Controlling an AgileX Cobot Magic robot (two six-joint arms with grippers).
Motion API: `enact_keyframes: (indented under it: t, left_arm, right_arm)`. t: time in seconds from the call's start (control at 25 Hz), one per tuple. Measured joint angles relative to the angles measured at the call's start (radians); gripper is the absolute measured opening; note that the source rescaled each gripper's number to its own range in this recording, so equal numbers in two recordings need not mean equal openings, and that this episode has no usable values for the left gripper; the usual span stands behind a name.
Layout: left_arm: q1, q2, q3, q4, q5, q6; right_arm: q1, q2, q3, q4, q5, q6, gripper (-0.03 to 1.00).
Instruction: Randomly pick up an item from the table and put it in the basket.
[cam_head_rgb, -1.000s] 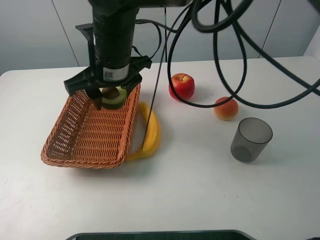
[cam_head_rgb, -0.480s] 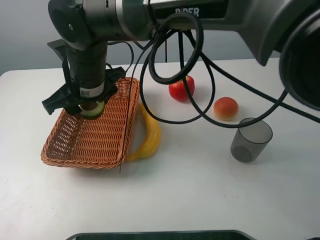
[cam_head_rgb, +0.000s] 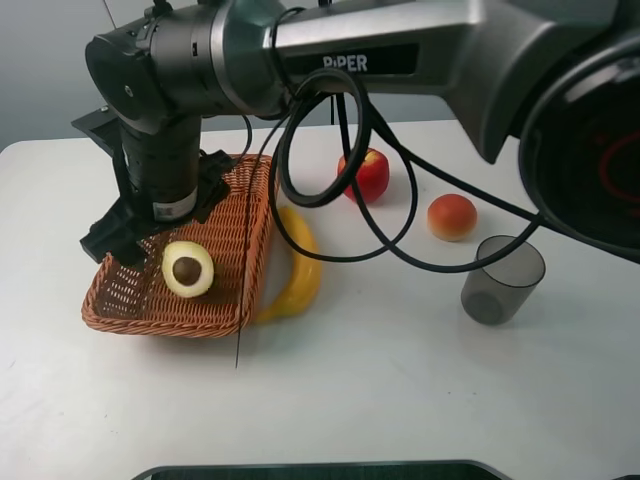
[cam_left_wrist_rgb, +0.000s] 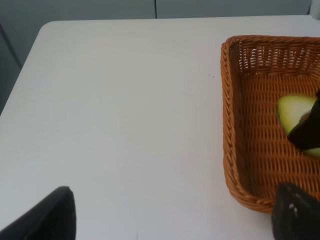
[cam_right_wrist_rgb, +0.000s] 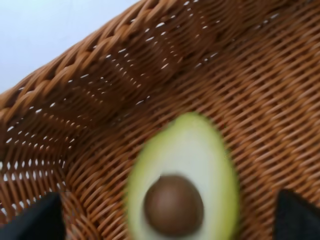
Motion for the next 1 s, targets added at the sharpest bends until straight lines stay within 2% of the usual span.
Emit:
enact_keyframes:
  t: [0.04, 0.12, 0.4, 0.6, 0.84, 1.0]
  left_arm:
    - [0.000, 0.000, 0.000, 0.000, 0.000, 0.000]
    - [0.000, 0.000, 0.000, 0.000, 0.000, 0.000]
    - [0.000, 0.000, 0.000, 0.000, 0.000, -0.002]
    - [0.000, 0.000, 0.000, 0.000, 0.000, -0.002]
    - [0.000, 0.000, 0.000, 0.000, 0.000, -0.002]
    - [0.000, 0.000, 0.000, 0.000, 0.000, -0.002]
  right_arm:
    - [0.000, 0.000, 0.000, 0.002, 0.002, -0.002, 0.93]
    - [0.000, 0.000, 0.000, 0.002, 0.015, -0.002, 0.99]
    - [0.000, -0.007, 0.000, 0.002, 0.063, -0.004, 0.99]
    - [-0.007, -0.055, 0.000, 0.002, 0.153, -0.006, 1.00]
    - [-0.080, -0.140, 0.004, 0.002, 0.283, 0.015, 1.00]
    - [-0.150, -0.238, 0.076, 0.002, 0.300, 0.044, 1.00]
